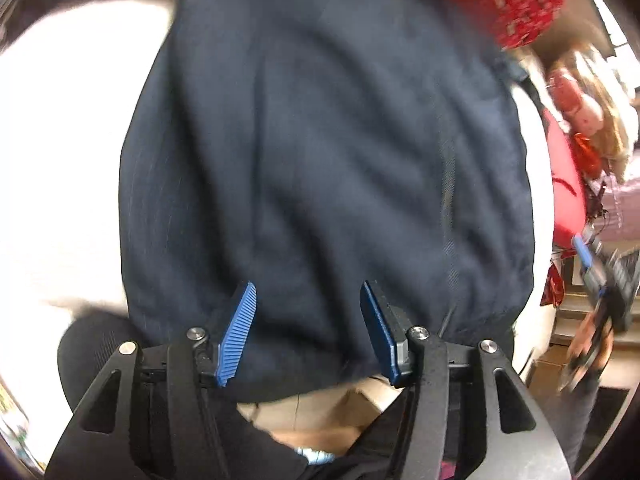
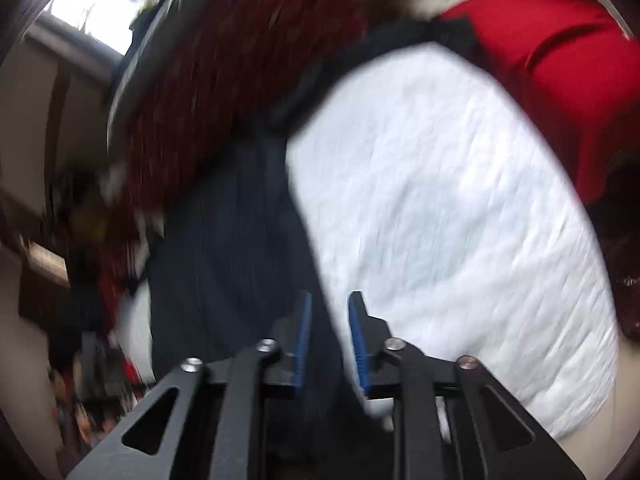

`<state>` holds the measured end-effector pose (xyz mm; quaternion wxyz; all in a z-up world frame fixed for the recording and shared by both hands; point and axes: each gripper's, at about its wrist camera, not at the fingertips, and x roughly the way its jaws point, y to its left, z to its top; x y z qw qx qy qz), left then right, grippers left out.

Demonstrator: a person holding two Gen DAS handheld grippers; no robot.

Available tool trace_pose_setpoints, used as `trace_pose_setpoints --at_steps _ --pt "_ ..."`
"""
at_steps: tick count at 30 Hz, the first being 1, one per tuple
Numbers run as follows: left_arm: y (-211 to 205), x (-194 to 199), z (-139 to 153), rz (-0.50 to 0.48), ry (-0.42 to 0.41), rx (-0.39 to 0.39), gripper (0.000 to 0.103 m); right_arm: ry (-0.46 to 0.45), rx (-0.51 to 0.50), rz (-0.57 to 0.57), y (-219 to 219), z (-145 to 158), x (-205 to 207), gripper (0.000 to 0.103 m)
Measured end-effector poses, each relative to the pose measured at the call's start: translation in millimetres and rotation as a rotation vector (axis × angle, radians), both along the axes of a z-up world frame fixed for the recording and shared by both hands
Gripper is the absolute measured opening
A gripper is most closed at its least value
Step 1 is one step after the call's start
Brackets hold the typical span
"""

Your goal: Fold large clothes

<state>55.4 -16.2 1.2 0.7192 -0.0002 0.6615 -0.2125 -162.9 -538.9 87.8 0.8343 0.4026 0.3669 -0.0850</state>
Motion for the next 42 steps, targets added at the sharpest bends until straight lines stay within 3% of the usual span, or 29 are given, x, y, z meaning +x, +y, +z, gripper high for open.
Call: trace_pose_setpoints --at_steps 2,4,9,13,17,20,22,24,29,35,42 --pt "-15.7 17.3 9.3 -0.012 -0.04 -0.001 0.053 -0.038 0.009 -0.126 -42.5 11.2 18.3 0.056" --pt "-34.8 31.7 11.5 -0.017 -0.061 -0.001 0.053 -0.065 0.058 -0.257 -86.4 7.6 35.1 0.06" --pt "-77.7 76.4 -5.8 -0.022 -0.04 -0.026 0.053 -0.117 0.278 -0.554 -162.9 -57.8 101.8 0.068" --pt "-109.5 102.2 -17.8 -0.025 -0.006 -0.054 0.053 -0.081 0.374 -0.637 -186.7 -103.0 161.2 0.069" --pt "-121.8 116.9 -14.2 -0.052 -0.029 -0.086 0.053 -0.077 0.461 -0.641 -195.5 -139.1 206.5 0.07" --pt "-129.5 126.8 -14.8 -0.063 -0.044 -0.084 0.053 -0.088 0.425 -0.643 -197.7 -147.5 242.5 0.077" --pt "-131.7 133.0 -16.2 -0.064 -0.048 -0.086 0.053 -0.173 0.429 -0.646 -197.4 -149.6 254.5 0.07" --pt "-132.4 141.0 -18.1 -0.062 -0.053 -0.095 0.053 -0.204 0.394 -0.616 -202.2 -139.4 258.6 0.003" --pt "-126.0 169.0 -18.6 -0.026 -0.081 -0.153 0.053 -0.179 0.1 -0.659 -205.1 -75.3 231.8 0.0" --pt "-122.9 197.9 -20.3 0.05 -0.118 -0.188 0.053 -0.097 0.024 -0.63 -187.5 -51.9 238.0 0.0" --pt "-103.1 213.4 -20.9 0.108 -0.16 -0.226 0.053 -0.198 -0.035 -0.481 -133.9 -5.5 271.3 0.0"
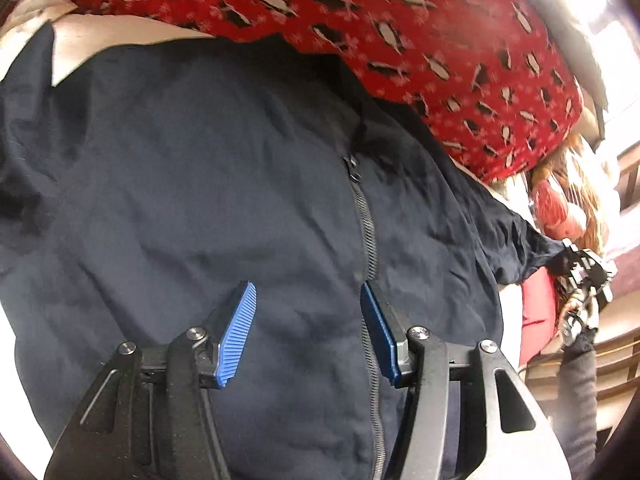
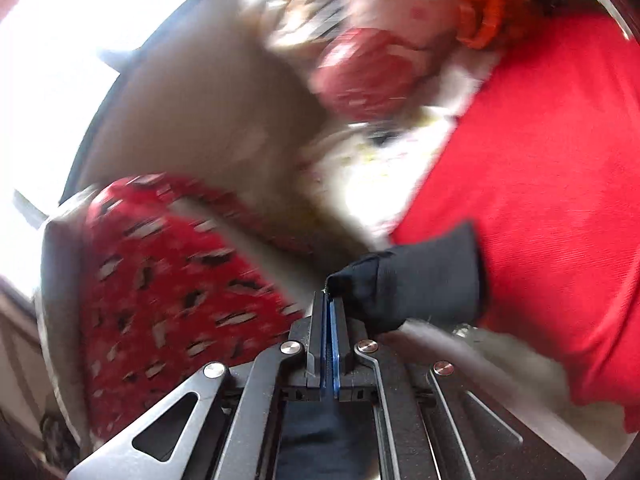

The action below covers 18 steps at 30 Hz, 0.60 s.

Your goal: Fold large clothes

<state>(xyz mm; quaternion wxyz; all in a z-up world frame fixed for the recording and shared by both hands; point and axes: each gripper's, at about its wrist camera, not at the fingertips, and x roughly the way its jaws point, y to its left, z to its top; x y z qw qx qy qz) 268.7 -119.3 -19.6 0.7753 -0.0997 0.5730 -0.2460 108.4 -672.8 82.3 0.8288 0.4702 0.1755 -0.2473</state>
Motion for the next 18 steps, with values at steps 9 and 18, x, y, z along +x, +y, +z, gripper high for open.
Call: trace_pose_setpoints --at_steps 9,18 --pt "33.0 19.9 4.9 0.087 -0.023 0.018 0.053 -0.033 -0.098 0.371 147.1 42.0 84.9 0.0" --pt "69.1 33.1 -1.6 0.137 0.038 0.016 0.053 0.014 -0.115 0.748 322.1 23.6 162.2 0.0"
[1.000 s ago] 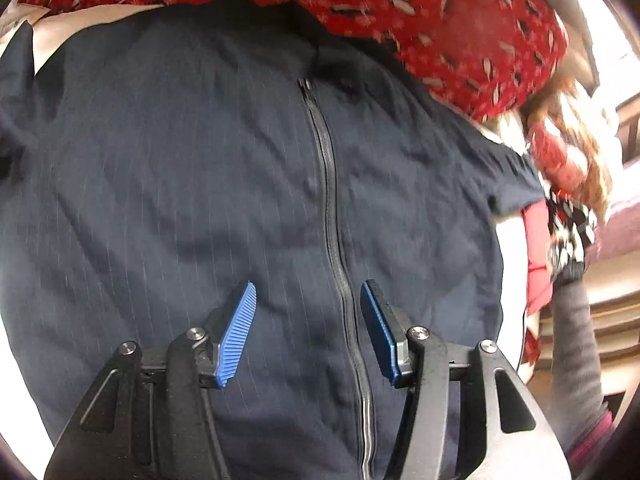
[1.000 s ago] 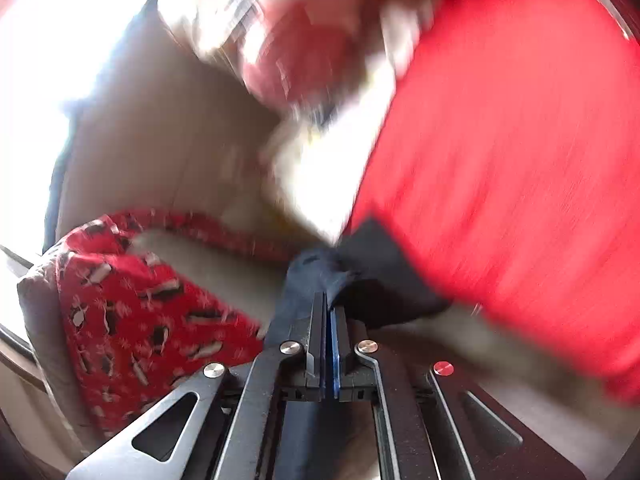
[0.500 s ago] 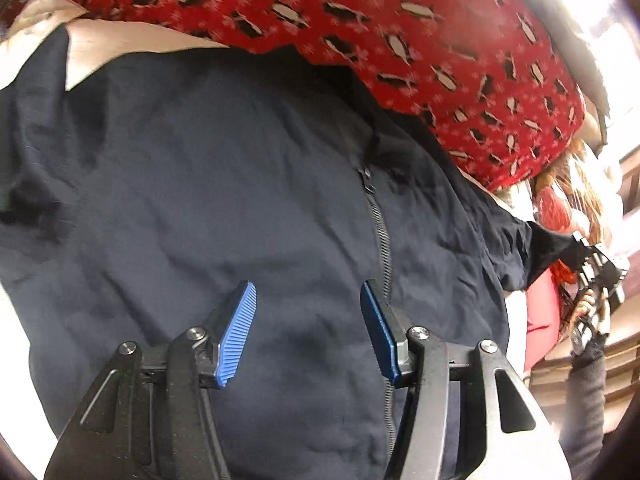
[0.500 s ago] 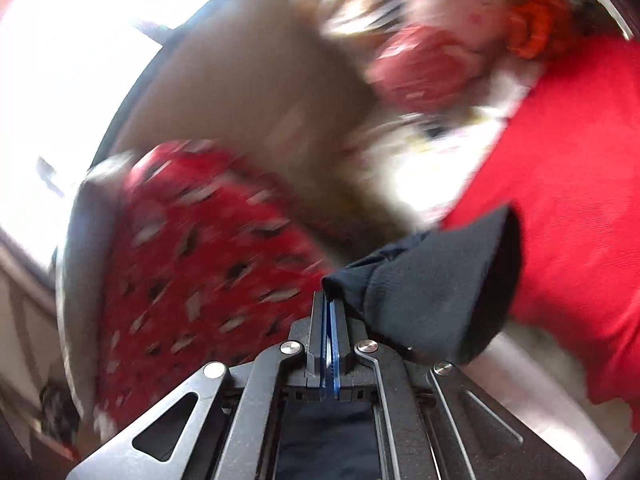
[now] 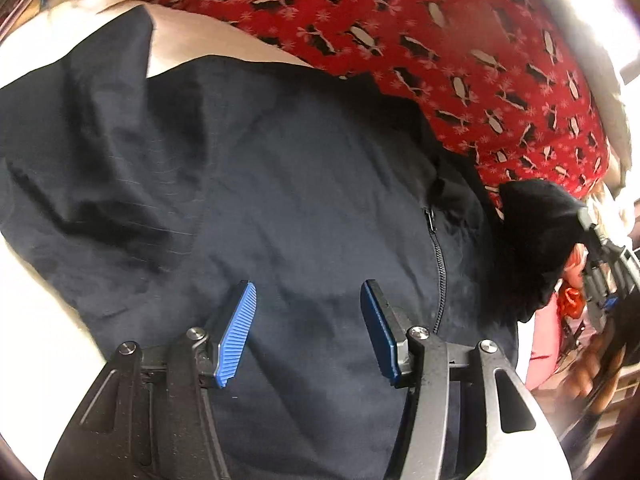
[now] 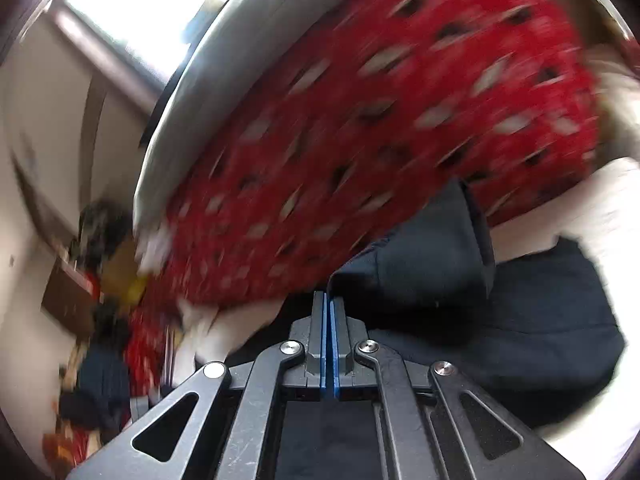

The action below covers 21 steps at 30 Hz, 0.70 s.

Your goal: Fold large clothes

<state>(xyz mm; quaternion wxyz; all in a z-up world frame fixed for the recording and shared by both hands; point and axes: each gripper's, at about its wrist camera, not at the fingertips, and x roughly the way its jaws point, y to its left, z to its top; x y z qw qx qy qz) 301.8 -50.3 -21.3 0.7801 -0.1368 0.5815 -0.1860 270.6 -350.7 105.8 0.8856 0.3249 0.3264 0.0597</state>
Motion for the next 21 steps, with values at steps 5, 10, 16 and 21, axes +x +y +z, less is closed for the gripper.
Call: trace_pose_setpoints --at_steps 5,10,16,21 --pt "16.6 2.7 7.7 0.02 -0.014 -0.047 0.053 0.063 0.003 0.181 83.0 -29.3 18.7 0.001" --pt "24.6 7.0 6.9 0.03 -0.004 -0.101 0.053 0.209 0.024 0.339 151.0 -80.8 21.3 0.006" --pt "-7.8 -1.6 -3.5 -0.122 0.03 -0.171 0.054 0.302 0.015 0.385 164.5 -105.9 -10.8 0.014" --pt "-33.1 2.1 -23.0 -0.1 0.054 -0.152 0.064 0.288 0.054 0.267 116.7 -99.1 -49.4 0.034"
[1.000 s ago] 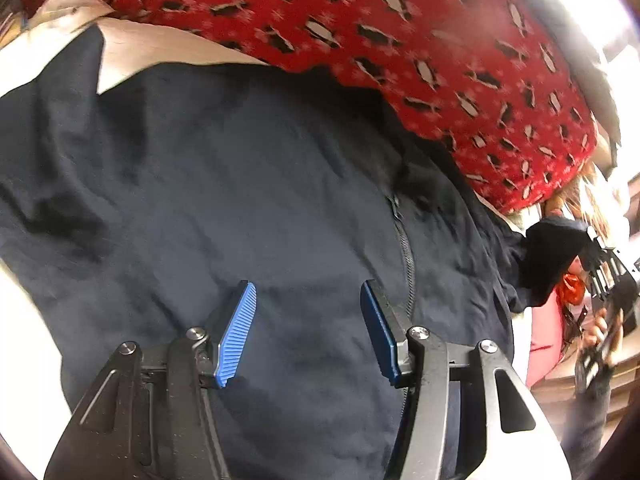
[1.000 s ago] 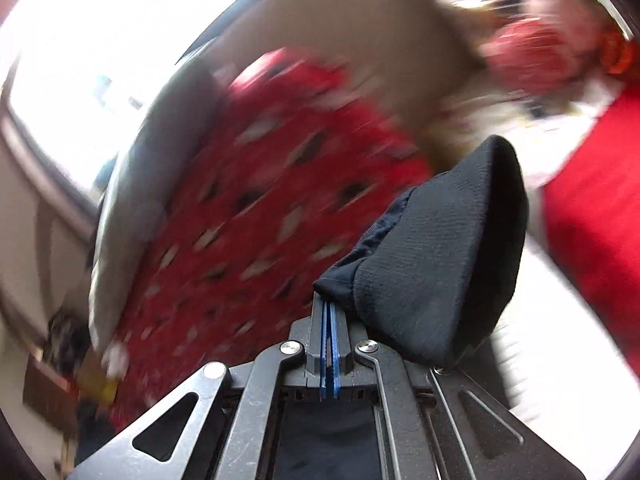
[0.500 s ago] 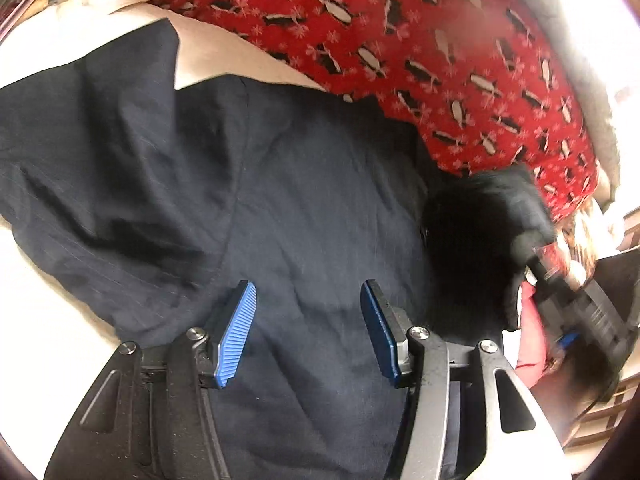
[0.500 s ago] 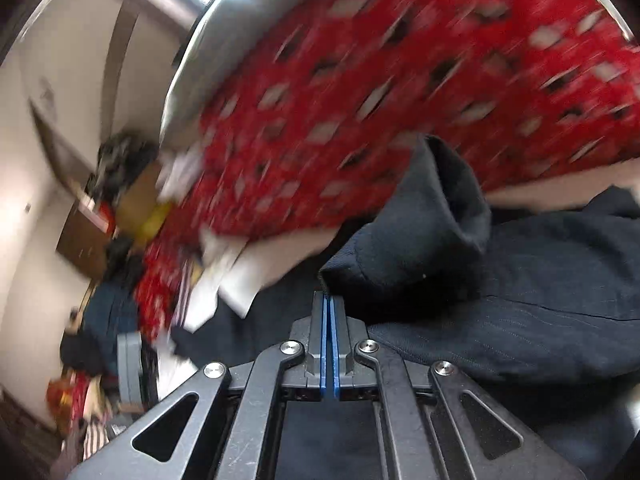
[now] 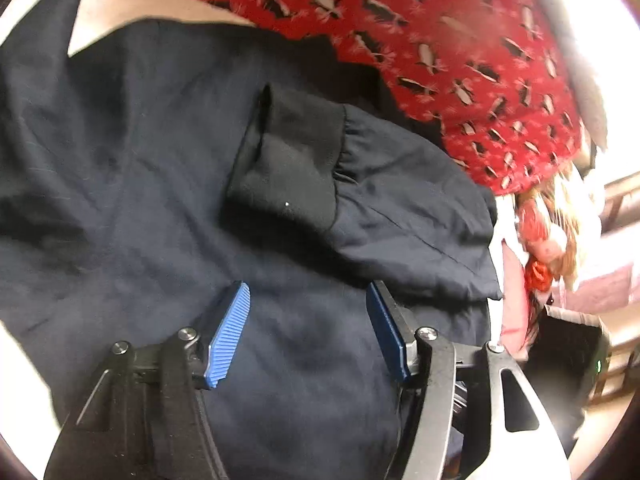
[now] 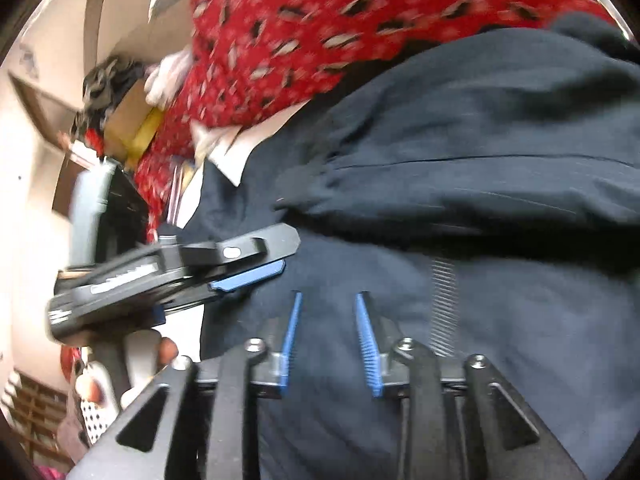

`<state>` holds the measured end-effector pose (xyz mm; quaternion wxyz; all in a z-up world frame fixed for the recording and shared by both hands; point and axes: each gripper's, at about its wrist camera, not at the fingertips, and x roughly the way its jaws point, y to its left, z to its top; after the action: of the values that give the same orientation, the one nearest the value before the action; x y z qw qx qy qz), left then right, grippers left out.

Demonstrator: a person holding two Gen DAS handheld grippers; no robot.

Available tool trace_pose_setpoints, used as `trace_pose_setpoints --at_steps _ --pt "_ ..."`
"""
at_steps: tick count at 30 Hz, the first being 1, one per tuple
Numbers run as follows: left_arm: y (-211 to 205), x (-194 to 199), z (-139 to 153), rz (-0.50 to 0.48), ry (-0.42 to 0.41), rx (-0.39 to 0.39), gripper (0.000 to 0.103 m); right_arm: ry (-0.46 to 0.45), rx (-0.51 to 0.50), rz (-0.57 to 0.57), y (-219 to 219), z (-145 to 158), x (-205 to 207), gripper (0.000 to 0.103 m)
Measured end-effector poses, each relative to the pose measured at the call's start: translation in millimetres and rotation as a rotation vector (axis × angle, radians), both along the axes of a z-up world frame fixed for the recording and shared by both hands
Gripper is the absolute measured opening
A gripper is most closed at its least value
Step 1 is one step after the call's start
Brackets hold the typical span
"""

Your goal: Fold large clothes

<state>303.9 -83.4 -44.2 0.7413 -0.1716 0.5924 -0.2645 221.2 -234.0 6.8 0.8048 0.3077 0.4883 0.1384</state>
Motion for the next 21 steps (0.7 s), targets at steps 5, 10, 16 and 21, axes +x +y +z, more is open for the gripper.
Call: trace_pose_setpoints --at_steps 5,10,16,21 --pt "-14.3 30.8 1.3 0.115 0.05 -0.168 0.07 -0.016 0.024 -0.117 -54.7 9.1 -30.2 0.039" --pt "-10.5 26.7 20.4 0.189 -0.075 -0.096 0.012 -0.065 0.051 -0.289 -114.4 21.2 -61.5 0.039" --pt "39.5 -33.8 26.2 0.275 -0.273 0.092 0.012 -0.103 0.015 -0.565 -192.3 24.7 -75.5 0.054" --pt "48.2 -27.3 -9.1 0.259 -0.126 0.12 0.012 -0.022 0.059 -0.587 -209.1 -4.4 -36.9 0.055"
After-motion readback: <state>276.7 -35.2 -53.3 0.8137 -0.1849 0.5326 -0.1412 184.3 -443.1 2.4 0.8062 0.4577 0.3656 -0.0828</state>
